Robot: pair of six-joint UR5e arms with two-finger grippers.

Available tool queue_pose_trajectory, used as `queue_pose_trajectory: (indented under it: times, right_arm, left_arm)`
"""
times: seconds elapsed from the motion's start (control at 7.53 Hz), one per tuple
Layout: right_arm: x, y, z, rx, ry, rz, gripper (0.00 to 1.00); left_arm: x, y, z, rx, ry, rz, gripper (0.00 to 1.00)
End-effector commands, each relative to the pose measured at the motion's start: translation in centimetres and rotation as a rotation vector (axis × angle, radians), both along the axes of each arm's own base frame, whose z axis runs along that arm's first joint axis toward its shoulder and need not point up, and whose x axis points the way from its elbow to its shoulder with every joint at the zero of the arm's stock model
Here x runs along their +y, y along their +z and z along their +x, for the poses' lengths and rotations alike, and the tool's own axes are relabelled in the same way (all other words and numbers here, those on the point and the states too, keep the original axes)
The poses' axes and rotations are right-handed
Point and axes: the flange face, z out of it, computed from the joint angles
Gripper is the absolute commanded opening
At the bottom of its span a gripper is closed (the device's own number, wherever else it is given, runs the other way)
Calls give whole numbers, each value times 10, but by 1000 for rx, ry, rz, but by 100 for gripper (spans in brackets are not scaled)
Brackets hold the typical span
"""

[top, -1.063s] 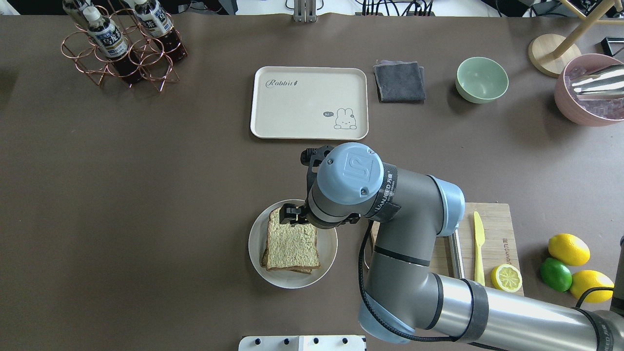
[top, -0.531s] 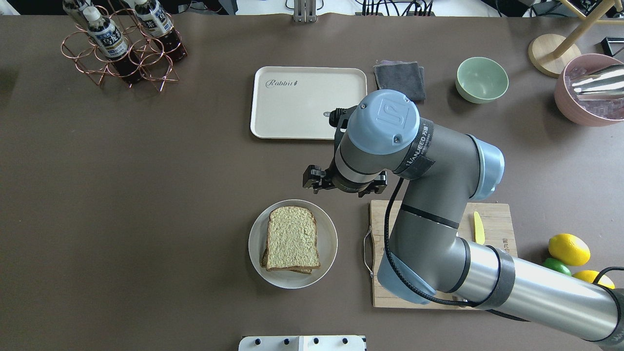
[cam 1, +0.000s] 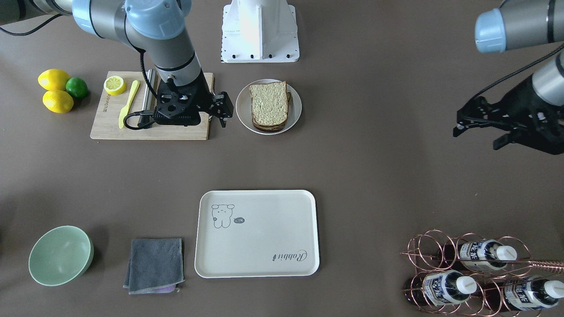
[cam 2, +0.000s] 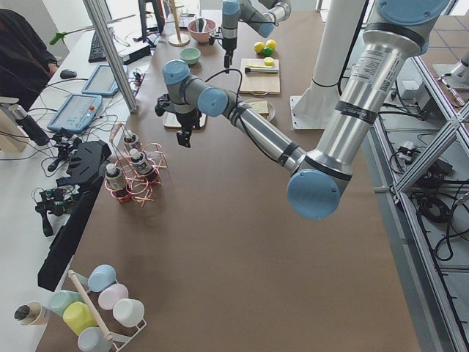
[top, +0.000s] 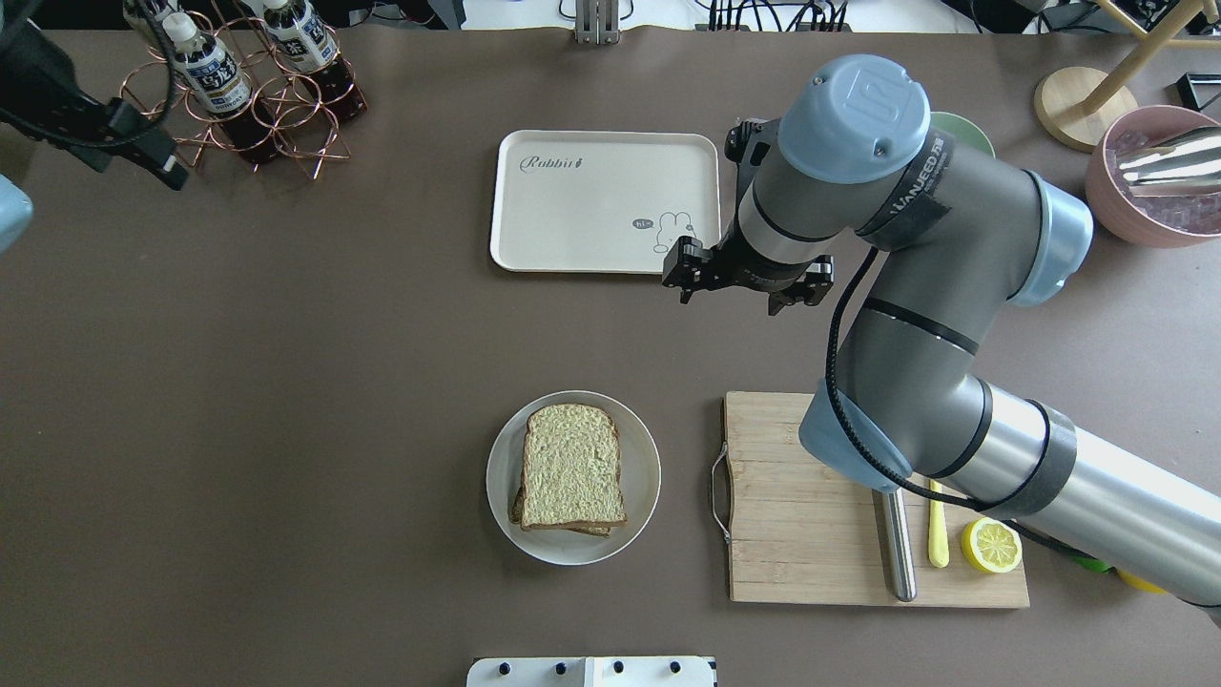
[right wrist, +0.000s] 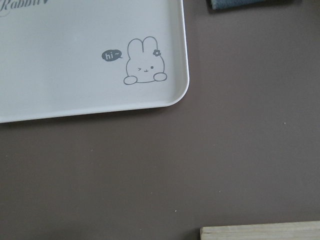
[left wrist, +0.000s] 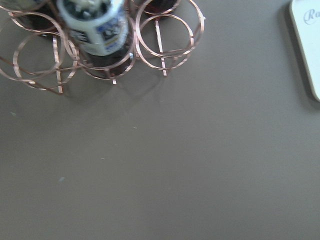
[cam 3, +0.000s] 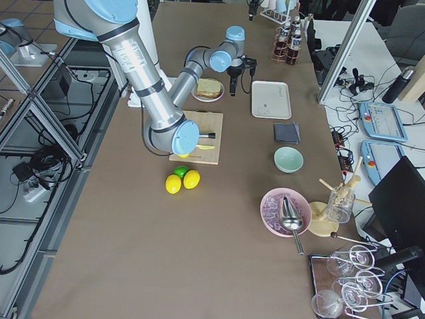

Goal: Make sandwich and place on tray
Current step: 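Raise the right gripper away from the plate while the left arm moves in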

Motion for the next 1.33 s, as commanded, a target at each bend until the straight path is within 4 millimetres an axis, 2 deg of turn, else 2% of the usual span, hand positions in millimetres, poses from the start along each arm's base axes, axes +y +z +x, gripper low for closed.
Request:
queue_pose_trajectory:
  times: [0.0, 0.13, 0.27, 0.4, 0.53, 0.66, 0.93, 1.06, 1.2]
  right_arm:
    - [-22, 30, 42, 22, -5, 11, 100]
    - [-30, 34, 51, 28, 8, 11, 100]
    - [-32, 37, 54, 34, 15, 8, 100]
    - [-34, 36, 55, 34, 20, 10, 100]
    - [-36, 36, 57, 34, 25, 10, 100]
    - [-39, 38, 60, 38, 33, 10, 100]
    - [-42, 36, 68, 37, 49, 14, 100]
    - [-48, 35, 77, 36, 66, 15, 100]
    - [-53, 39, 86, 40, 82, 13, 100]
  left_arm:
    - [33, -82, 137, -34, 51, 54, 98]
    - [59, -107, 198, -88, 68, 171, 98]
    - [71, -131, 224, -79, 40, 180, 98]
    - [81, -139, 239, -43, 26, 170, 98]
    - [88, -139, 250, -39, 0, 120, 98]
    - [92, -156, 255, -4, 16, 164, 98]
    - [98, -159, 260, 24, 26, 197, 98]
    - [99, -175, 253, 44, 27, 320, 98]
    - [111, -165, 263, 101, 67, 422, 98]
